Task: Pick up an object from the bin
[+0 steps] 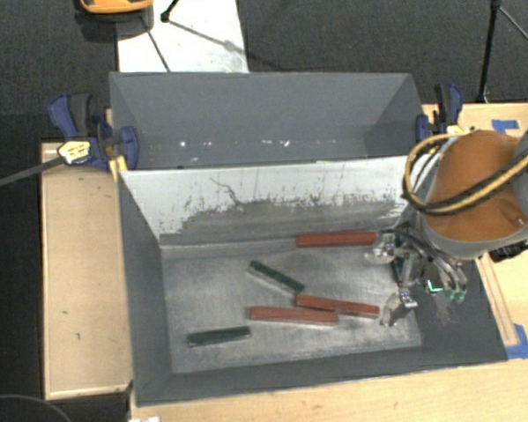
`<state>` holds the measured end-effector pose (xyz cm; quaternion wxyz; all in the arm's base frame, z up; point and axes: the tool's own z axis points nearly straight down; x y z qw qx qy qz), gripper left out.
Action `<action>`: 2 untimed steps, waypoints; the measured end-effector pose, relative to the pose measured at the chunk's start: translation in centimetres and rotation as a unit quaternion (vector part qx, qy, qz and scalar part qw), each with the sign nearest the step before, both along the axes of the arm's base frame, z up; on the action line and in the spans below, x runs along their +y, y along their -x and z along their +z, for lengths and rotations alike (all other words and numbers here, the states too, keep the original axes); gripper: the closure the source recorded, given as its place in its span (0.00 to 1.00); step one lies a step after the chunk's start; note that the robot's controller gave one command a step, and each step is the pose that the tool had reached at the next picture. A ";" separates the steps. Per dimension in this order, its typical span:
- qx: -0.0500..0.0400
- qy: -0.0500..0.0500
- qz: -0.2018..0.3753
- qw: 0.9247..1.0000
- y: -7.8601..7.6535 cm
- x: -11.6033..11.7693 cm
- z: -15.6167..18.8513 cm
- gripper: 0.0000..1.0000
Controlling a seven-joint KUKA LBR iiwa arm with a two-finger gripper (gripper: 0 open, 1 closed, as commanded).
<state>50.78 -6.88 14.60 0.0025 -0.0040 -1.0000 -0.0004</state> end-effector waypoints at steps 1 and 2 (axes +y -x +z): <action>-0.004 0.001 0.001 1.000 -0.2 0.0 0.4 0.00; -0.006 0.000 -0.032 0.999 1.6 3.2 -6.0 0.00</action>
Offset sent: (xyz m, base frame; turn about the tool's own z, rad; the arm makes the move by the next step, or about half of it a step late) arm -0.0218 0.0393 -0.0760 0.0771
